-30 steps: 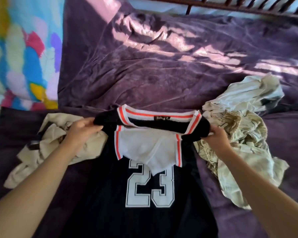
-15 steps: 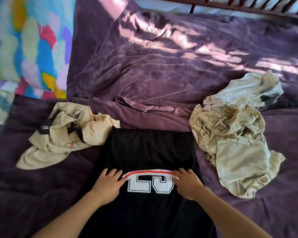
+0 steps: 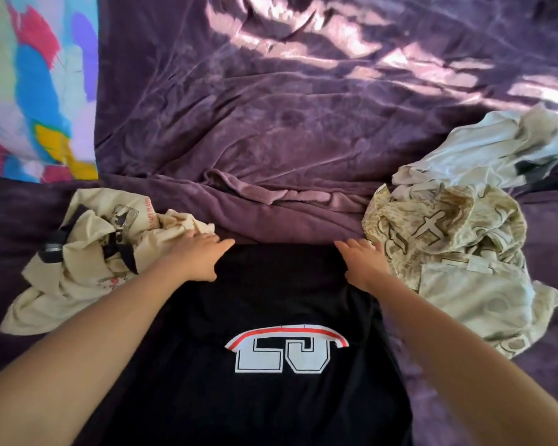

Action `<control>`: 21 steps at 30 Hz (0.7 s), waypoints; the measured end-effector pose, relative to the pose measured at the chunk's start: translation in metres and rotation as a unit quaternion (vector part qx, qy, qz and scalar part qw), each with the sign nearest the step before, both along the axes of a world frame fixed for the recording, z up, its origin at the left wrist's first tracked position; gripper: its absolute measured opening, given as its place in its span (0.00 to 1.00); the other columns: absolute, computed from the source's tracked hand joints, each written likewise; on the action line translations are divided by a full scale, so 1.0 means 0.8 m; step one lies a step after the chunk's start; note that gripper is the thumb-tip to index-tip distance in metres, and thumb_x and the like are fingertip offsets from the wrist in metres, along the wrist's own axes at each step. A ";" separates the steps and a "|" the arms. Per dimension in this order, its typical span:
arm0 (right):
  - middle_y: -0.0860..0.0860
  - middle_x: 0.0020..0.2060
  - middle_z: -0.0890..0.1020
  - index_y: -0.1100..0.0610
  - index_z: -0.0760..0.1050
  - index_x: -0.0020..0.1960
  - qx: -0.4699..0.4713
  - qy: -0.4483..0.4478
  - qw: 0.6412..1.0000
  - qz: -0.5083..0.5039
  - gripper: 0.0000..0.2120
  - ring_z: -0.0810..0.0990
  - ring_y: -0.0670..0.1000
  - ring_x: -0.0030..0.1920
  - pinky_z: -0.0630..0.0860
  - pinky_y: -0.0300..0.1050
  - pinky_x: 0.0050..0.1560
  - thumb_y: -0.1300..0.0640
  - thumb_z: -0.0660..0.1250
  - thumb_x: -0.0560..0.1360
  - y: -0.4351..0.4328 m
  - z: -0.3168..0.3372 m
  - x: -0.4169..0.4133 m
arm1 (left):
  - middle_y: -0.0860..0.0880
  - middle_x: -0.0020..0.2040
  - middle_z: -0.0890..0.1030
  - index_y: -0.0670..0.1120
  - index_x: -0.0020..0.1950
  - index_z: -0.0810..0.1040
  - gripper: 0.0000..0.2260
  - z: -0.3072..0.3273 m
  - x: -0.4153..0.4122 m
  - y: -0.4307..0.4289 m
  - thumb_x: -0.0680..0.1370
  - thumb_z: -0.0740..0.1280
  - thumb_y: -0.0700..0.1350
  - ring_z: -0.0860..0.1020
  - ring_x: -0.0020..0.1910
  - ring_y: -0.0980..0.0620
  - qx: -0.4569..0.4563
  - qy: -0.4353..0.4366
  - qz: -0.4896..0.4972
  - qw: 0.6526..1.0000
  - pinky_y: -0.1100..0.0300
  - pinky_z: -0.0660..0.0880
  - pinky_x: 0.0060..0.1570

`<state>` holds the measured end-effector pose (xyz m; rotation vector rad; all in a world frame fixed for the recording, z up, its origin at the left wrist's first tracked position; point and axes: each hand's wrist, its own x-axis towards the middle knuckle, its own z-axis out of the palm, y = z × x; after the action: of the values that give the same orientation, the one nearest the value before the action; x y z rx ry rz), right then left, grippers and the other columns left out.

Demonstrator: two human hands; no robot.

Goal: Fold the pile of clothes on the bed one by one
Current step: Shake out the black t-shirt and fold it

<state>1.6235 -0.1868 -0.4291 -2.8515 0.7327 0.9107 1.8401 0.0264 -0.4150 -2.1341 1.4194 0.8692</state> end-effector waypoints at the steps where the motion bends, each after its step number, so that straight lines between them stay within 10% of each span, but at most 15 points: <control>1: 0.52 0.64 0.70 0.53 0.62 0.70 -0.008 -0.010 1.000 0.004 0.26 0.67 0.55 0.67 0.57 0.52 0.67 0.58 0.63 0.73 -0.001 0.003 -0.004 | 0.49 0.66 0.71 0.52 0.74 0.59 0.29 -0.002 0.001 0.005 0.74 0.65 0.48 0.69 0.65 0.48 -0.014 0.010 0.006 1.000 0.54 0.64 0.65; 7: 0.55 0.36 0.77 0.59 0.75 0.41 -0.031 -0.209 0.976 0.041 0.28 0.78 0.58 0.40 0.74 0.51 0.43 0.58 0.82 0.44 0.027 0.047 -0.085 | 0.47 0.46 0.77 0.45 0.52 0.77 0.23 0.033 -0.037 0.084 0.61 0.80 0.45 0.79 0.41 0.46 -0.255 0.002 0.002 0.967 0.52 0.78 0.34; 13: 0.56 0.51 0.79 0.54 0.66 0.46 0.072 -0.167 0.976 0.123 0.40 0.70 0.56 0.55 0.64 0.50 0.52 0.49 0.81 0.39 0.111 0.070 -0.203 | 0.48 0.38 0.74 0.47 0.47 0.69 0.39 0.053 -0.141 0.194 0.40 0.82 0.45 0.75 0.31 0.49 -0.322 0.002 -0.022 0.947 0.58 0.74 0.25; 18: 0.46 0.41 0.82 0.49 0.66 0.47 0.126 -0.023 0.978 0.166 0.29 0.81 0.47 0.41 0.63 0.42 0.48 0.35 0.69 0.54 0.169 0.040 -0.270 | 0.47 0.42 0.73 0.48 0.46 0.84 0.35 0.017 -0.212 0.274 0.38 0.80 0.42 0.76 0.32 0.48 -0.219 -0.016 0.013 0.975 0.56 0.74 0.27; 21: 0.45 0.34 0.79 0.49 0.69 0.46 0.103 -0.090 0.979 0.150 0.17 0.80 0.48 0.33 0.67 0.40 0.41 0.38 0.58 0.67 0.176 0.031 -0.265 | 0.47 0.42 0.78 0.47 0.44 0.84 0.31 0.016 -0.222 0.272 0.41 0.79 0.44 0.70 0.40 0.49 -0.239 -0.030 0.054 0.969 0.53 0.74 0.29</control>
<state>1.4116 -0.0457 -0.4045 -2.8492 0.1783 0.6954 1.6628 0.2440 -0.4022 -2.5839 1.6179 0.5267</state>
